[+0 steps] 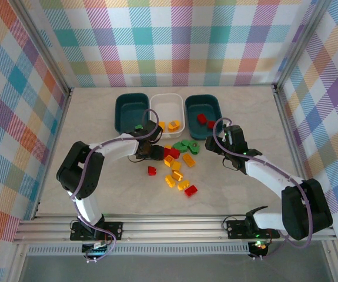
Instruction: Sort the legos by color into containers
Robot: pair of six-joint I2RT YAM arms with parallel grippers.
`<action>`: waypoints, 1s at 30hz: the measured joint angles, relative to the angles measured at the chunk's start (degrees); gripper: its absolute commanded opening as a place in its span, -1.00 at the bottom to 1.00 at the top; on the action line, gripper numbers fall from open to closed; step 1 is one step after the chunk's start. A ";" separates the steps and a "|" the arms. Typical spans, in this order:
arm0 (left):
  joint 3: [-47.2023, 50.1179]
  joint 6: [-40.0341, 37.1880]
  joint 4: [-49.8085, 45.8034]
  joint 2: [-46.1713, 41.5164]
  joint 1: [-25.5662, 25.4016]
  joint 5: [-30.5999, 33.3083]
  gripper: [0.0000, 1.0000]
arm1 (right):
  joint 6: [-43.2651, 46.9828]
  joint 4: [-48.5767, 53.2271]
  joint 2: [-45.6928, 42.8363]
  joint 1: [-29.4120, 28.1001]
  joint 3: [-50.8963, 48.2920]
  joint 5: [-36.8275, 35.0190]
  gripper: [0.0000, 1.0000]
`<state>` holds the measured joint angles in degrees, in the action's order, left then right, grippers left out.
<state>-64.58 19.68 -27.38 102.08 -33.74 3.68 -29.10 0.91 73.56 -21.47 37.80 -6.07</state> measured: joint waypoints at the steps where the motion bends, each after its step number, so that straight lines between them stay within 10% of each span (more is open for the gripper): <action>1: 0.00 0.02 0.35 0.02 0.00 0.33 0.33 | -0.02 0.00 0.00 0.00 0.00 0.00 0.38; 30: -2.12 -1.31 2.10 4.96 2.14 2.21 -0.06 | 1.05 0.02 0.07 -0.70 0.00 -0.39 0.38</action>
<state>-66.70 18.37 -25.28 107.04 -31.59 5.89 -28.05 0.93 73.63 -22.17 37.80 -6.46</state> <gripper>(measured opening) 0.477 0.690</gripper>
